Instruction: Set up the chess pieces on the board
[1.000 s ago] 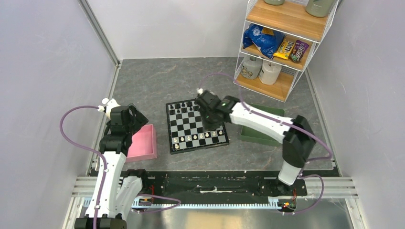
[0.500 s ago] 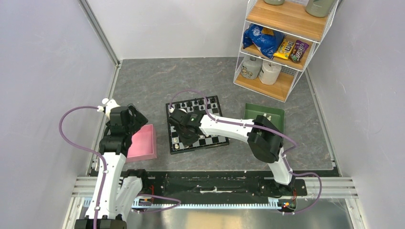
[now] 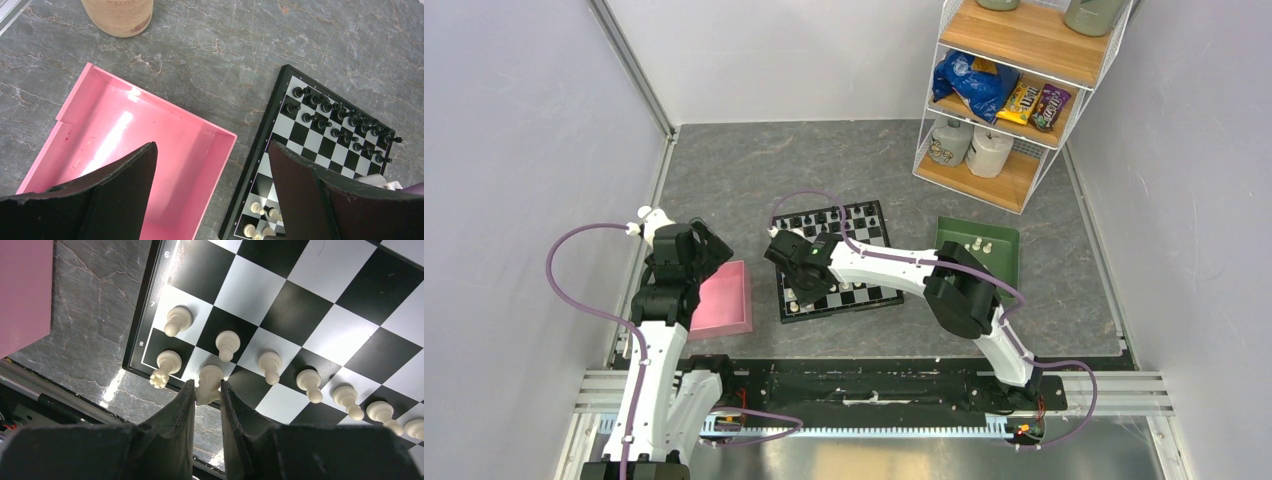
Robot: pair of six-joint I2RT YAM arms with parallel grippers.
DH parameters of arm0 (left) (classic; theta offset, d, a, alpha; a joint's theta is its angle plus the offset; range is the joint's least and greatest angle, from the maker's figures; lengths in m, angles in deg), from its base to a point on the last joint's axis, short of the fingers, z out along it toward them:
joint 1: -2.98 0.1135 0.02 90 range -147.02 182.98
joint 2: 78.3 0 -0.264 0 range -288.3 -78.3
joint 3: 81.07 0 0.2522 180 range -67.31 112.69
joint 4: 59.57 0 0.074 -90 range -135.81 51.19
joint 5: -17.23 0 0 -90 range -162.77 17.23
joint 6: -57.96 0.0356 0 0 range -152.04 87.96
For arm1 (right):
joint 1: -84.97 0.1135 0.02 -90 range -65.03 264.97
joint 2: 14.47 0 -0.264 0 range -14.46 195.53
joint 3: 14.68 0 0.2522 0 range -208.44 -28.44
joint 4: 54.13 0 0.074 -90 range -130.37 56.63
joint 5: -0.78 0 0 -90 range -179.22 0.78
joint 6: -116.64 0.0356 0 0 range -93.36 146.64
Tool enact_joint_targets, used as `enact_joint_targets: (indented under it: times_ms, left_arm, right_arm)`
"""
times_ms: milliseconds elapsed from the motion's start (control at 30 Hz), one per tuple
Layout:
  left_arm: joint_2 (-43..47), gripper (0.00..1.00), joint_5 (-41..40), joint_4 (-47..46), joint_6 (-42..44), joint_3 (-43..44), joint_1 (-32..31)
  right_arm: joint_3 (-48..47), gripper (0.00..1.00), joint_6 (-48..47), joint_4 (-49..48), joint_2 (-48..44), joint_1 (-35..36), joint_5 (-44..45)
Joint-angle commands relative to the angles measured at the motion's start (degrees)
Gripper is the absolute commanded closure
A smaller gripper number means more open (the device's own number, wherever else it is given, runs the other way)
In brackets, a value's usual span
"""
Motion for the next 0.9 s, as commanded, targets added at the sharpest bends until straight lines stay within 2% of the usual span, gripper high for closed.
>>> enact_joint_targets:
  times_ms: [0,200,333,533,867]
  left_arm:
    - [0.3,0.11,-1.0,-0.5,0.5,0.3,0.2]
    - [0.1,0.11,-0.9,-0.8,0.4,0.3,0.2]
    - [0.0,0.11,-0.8,-0.9,0.4,0.3,0.2]
    - [-0.5,0.11,-0.4,-1.0,0.5,0.2,0.2]
    - [-0.4,0.11,-0.5,-1.0,0.6,0.3,0.2]
  right_arm:
    - [-2.4,0.76,-0.7,-1.0,0.9,0.6,1.4]
    - [-2.4,0.74,-0.7,-0.8,1.1,0.8,1.4]
    - [-2.3,0.65,-0.8,-0.7,1.0,0.9,0.9]
    - [-2.4,0.58,-0.9,-0.7,-0.3,1.0,0.0]
    - [0.8,0.49,-1.3,0.2,-10.1,1.0,5.1]
